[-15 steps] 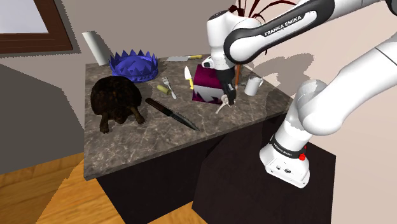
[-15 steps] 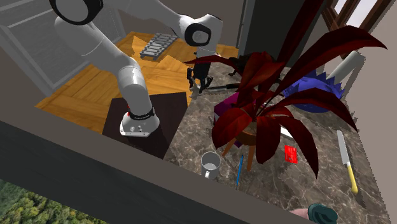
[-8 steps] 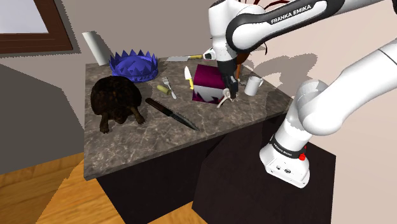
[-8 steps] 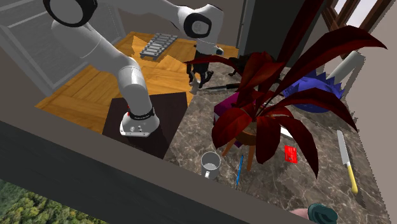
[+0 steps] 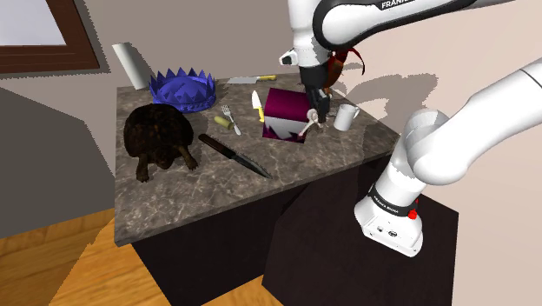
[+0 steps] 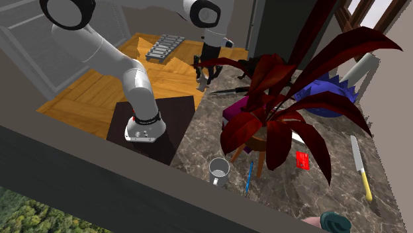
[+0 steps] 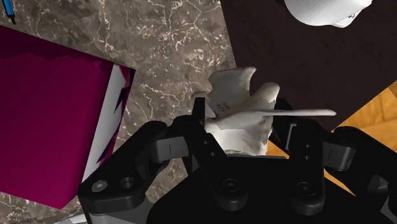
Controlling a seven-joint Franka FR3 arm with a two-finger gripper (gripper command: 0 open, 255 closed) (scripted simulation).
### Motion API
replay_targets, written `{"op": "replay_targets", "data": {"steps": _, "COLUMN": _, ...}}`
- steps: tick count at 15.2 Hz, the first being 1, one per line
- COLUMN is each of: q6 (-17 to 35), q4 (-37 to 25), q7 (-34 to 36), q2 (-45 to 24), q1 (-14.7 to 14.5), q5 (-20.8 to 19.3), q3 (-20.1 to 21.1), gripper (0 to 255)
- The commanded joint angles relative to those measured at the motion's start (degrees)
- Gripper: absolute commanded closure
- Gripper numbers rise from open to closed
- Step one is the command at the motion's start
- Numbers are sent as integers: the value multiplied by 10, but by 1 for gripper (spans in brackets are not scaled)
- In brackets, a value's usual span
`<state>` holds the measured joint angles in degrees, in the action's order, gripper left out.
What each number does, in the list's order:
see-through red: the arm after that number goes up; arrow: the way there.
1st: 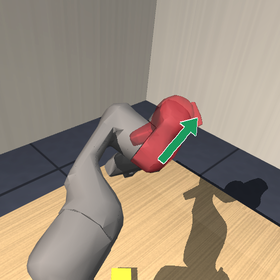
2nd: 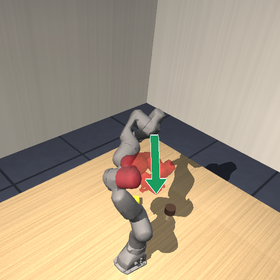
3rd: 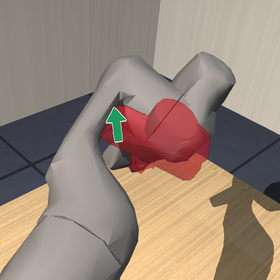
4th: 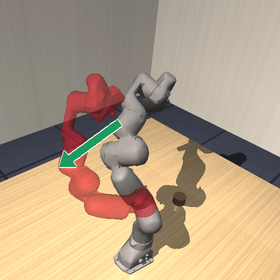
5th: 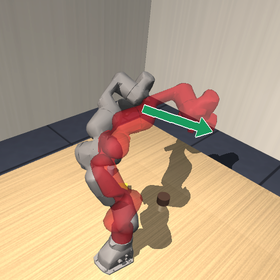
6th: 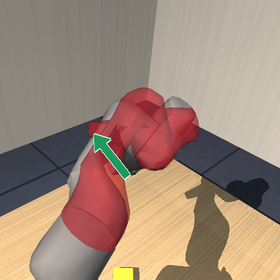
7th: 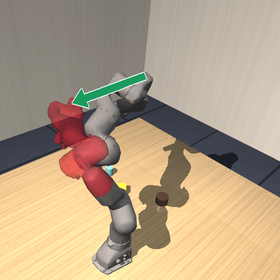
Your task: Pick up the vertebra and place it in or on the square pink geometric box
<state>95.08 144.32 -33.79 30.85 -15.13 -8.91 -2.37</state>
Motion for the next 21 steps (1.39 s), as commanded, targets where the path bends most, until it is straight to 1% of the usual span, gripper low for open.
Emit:
{"op": "replay_targets", "data": {"steps": 1, "q6": -17, "q4": -14, "q7": -2, "q2": 3, "q1": 0, "q5": 0, "q3": 0, "gripper": 255}}
{"op": "replay_targets", "data": {"steps": 3, "q6": -30, "q4": -24, "q7": -4, "q2": 6, "q1": 0, "q5": 1, "q3": 1, "gripper": 255}}
{"op": "replay_targets", "data": {"steps": 10, "q6": -1, "q4": -117, "q7": -79, "q2": -103, "q1": 35, "q5": -44, "q3": -58, "gripper": 255}}
{"op": "replay_targets", "data": {"steps": 15, "q6": 12, "q4": -202, "q7": -134, "q2": -189, "q1": 54, "q5": -56, "q3": -94, "gripper": 255}}
{"op": "replay_targets", "data": {"steps": 21, "q6": 14, "q4": -325, "q7": -202, "q2": -301, "q1": 79, "q5": -51, "q3": -130, "gripper": 255}}
